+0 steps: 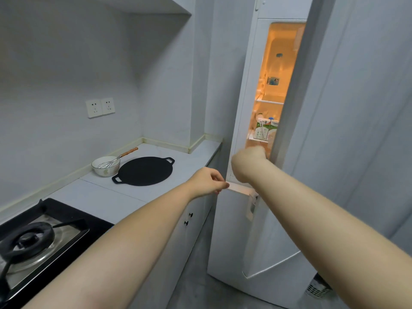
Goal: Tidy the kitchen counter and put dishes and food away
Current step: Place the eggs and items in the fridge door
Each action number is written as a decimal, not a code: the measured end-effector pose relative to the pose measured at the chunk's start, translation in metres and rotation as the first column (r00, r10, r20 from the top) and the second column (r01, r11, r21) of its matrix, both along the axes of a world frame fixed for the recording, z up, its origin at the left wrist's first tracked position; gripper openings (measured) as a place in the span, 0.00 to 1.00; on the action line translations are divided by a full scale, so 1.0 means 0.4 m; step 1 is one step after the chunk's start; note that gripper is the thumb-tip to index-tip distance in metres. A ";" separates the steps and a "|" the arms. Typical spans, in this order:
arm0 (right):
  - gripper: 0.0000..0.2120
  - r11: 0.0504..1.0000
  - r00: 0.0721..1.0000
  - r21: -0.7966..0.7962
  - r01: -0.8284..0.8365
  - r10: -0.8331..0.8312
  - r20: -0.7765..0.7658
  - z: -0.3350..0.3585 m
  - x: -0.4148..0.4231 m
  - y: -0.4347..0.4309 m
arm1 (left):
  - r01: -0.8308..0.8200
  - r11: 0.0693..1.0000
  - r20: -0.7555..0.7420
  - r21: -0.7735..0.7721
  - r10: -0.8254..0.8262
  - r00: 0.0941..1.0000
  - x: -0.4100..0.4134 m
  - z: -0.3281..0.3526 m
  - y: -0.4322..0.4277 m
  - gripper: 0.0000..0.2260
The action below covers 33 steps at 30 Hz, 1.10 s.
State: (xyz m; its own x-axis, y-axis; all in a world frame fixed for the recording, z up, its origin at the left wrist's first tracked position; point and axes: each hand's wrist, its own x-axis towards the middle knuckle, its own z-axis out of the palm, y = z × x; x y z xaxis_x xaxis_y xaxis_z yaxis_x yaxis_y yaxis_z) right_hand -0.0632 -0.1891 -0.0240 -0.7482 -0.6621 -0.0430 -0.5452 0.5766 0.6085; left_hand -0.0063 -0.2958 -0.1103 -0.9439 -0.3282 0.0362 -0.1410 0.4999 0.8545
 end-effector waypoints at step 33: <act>0.24 -0.082 0.830 -0.981 0.175 -0.524 0.192 -0.036 -0.581 -0.008 | 0.239 0.967 -0.203 0.087 -0.218 0.955 -0.722 0.020 -0.127 0.10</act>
